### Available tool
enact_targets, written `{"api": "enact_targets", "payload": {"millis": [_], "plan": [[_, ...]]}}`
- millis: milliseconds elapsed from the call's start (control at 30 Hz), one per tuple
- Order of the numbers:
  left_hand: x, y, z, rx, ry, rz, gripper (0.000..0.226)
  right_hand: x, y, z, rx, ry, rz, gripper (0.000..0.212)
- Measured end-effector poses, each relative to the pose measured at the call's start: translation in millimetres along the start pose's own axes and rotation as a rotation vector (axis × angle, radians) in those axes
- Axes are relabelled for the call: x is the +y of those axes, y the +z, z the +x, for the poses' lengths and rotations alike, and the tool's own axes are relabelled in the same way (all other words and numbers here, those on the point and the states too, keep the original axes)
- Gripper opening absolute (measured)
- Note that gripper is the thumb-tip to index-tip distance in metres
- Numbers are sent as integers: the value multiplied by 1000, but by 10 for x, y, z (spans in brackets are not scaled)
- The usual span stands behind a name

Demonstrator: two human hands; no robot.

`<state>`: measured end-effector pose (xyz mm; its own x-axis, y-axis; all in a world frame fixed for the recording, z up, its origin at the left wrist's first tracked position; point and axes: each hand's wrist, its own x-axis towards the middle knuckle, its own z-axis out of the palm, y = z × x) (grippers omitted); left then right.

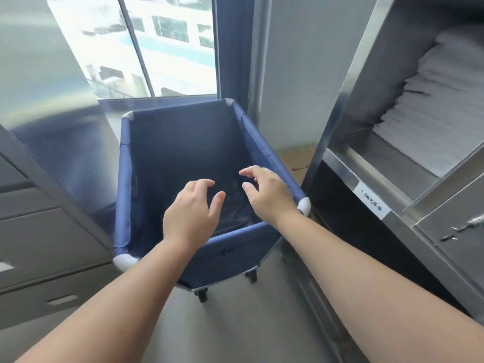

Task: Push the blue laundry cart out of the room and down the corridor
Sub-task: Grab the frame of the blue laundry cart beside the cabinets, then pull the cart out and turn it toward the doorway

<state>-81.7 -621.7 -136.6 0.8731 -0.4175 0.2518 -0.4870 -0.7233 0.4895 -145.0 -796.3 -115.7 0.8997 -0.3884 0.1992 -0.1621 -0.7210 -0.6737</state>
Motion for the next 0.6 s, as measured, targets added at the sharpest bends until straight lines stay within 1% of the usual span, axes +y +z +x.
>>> {"api": "enact_targets", "payload": {"millis": [100,200,300,333,467,600], "plan": [[-153,186,-66,-37,-87,39,45,101,164,-5,-43,-53,-55,31],[-358,385,-166,-81,-149,80,47,232,388,-55,-42,-97,-150,33],[-605,584,-267,-123,-182,146,49,419,642,-68,6,-56,-246,34],[-697,643,-282,-143,-191,175,51,486,733,-67,-6,-36,-272,35],[-1083,853,-360,-290,-249,349,64,762,1092,-91,-141,-18,-373,40],[-1348,1014,-399,-362,-260,416,69,981,1364,-145,-252,-80,-470,45]]}}
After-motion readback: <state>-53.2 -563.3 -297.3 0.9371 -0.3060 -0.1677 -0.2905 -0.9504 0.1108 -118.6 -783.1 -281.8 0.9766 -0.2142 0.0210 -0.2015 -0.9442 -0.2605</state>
